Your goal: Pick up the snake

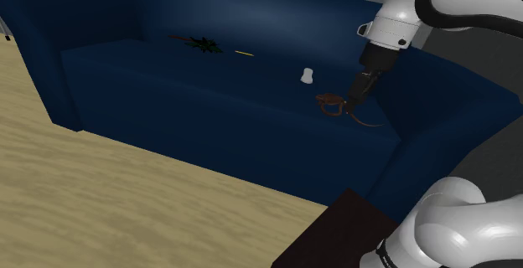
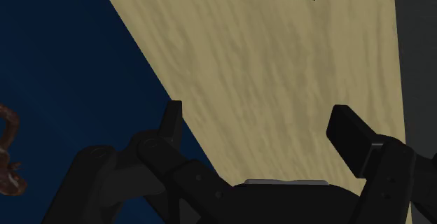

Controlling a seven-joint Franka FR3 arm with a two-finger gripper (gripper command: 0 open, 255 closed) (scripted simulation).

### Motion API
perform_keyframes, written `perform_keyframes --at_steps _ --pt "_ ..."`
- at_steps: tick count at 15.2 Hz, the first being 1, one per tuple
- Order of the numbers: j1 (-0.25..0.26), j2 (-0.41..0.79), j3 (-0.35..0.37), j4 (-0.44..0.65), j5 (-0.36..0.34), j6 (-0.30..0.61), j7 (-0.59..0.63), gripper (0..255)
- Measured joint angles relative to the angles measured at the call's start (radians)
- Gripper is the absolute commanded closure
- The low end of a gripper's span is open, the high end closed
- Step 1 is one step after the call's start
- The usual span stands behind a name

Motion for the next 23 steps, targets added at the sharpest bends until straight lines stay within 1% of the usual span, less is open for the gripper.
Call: perform_keyframes --at_steps 3,12,17,20,23 --pt "-0.011 0.002 -0.02 -0.02 -0.016 0.024 -0.017 0" --pt "-0.088 0.068 -0.165 -0.107 -0.125 0.21 -0.13 0" --pt "-0.126 0.155 -0.249 -0.115 -0.17 0.329 -0.189 0" --pt "-0.148 0.217 -0.312 -0.103 -0.193 0.395 -0.237 0" --pt "-0.163 0.286 -0.365 -0.077 -0.201 0.454 -0.276 0"
